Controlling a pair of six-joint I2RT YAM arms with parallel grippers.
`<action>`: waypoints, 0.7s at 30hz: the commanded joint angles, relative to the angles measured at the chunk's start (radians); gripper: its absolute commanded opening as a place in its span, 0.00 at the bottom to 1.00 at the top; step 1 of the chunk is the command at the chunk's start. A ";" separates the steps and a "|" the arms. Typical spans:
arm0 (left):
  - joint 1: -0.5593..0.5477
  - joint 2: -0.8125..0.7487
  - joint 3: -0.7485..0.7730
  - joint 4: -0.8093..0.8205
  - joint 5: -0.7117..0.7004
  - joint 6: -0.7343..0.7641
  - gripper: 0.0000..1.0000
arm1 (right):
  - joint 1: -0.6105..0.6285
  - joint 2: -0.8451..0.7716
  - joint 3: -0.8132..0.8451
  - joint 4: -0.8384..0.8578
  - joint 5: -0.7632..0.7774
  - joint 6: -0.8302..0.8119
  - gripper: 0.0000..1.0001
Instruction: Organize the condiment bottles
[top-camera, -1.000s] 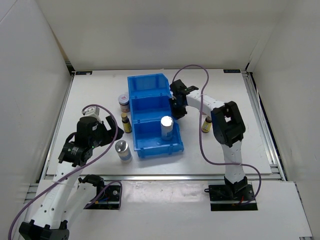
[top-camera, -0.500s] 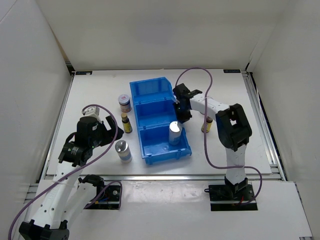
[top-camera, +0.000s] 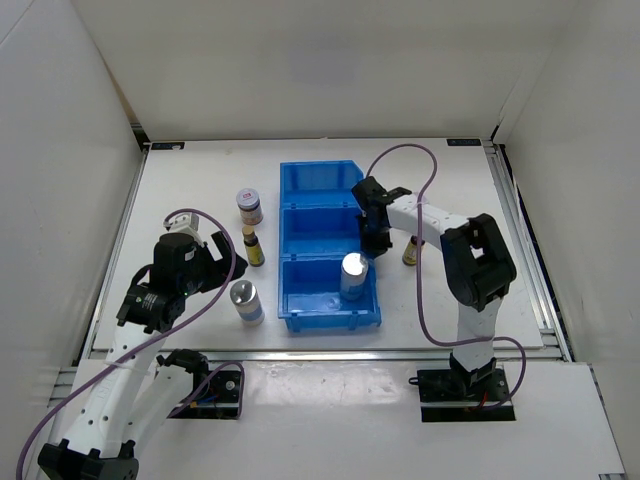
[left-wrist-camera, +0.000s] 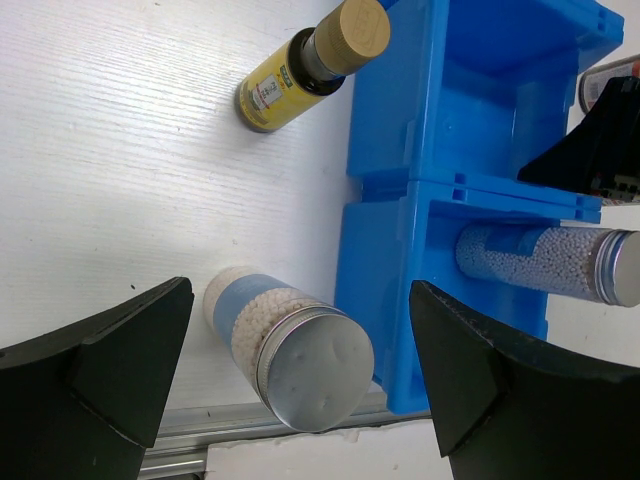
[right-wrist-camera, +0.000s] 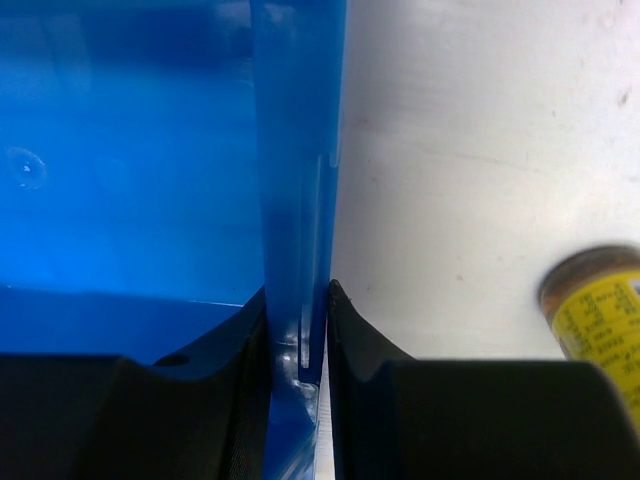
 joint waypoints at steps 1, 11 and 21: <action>-0.003 -0.003 0.015 0.009 -0.012 0.009 1.00 | 0.019 -0.026 -0.049 -0.098 0.032 0.041 0.00; -0.003 -0.012 0.015 0.009 -0.002 0.019 1.00 | 0.019 -0.064 -0.023 -0.099 0.063 0.019 0.70; -0.003 -0.058 0.015 0.053 0.039 0.048 1.00 | 0.019 -0.186 0.173 -0.211 0.102 -0.021 1.00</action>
